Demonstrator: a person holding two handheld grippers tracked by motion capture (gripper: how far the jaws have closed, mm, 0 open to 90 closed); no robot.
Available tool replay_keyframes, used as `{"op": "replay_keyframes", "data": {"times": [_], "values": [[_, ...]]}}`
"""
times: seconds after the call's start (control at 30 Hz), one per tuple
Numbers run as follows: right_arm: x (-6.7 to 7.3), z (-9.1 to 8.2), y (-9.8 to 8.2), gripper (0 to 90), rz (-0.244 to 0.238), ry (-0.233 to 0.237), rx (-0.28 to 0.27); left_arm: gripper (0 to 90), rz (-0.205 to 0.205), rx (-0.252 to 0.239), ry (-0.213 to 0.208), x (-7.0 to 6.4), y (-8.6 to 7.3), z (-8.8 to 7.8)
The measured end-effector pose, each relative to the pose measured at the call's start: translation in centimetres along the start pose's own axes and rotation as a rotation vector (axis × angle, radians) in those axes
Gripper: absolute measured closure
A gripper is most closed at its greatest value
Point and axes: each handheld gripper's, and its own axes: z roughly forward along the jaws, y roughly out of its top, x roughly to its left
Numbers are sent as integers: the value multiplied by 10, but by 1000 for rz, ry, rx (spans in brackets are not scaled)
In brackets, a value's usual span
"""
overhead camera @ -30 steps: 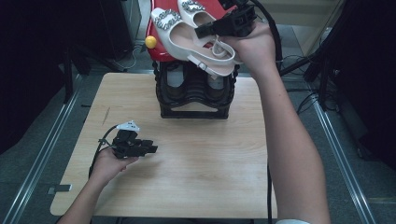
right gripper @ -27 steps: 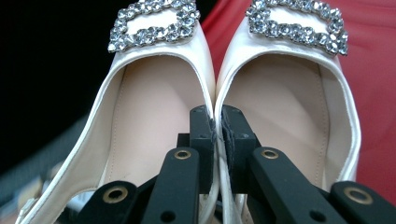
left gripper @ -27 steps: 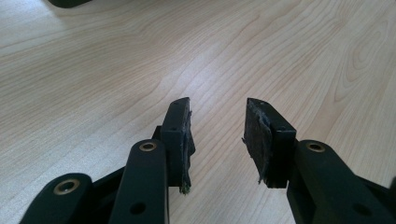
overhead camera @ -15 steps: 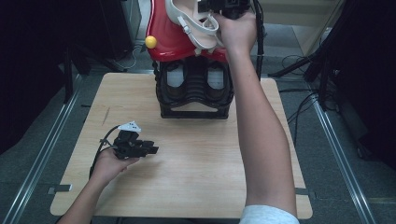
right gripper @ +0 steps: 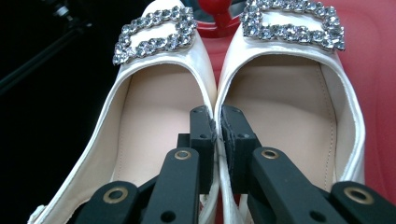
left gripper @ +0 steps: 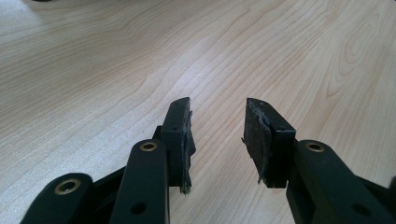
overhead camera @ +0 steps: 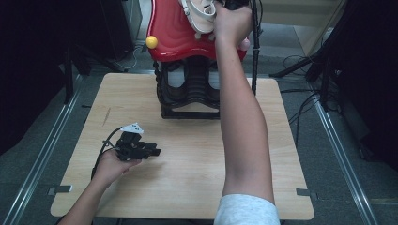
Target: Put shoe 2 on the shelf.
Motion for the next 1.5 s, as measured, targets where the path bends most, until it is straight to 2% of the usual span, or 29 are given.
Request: {"op": "replay_keyframes", "data": {"times": [0.2,0.3,0.43,0.57,0.87,0.93,1.1,1.5], "values": [[12,8,-7,859,-16,-70,-12,618,0,-1,3,0,0,0],[15,12,-9,856,-6,-83,-6,618,3,-3,-1,-1,0,0],[19,19,-13,850,-14,-106,16,619,0,-6,4,-1,0,0],[21,20,-13,831,-25,-115,13,619,0,-4,1,0,0,-1],[16,11,-8,735,-33,-62,-13,619,0,-5,3,-1,0,0],[14,9,-7,709,-25,-49,13,619,4,1,3,-1,0,1],[8,3,-4,676,-14,-24,26,619,11,8,4,-2,1,2],[4,-13,-3,626,-33,25,32,615,12,13,8,-2,1,3]]}}
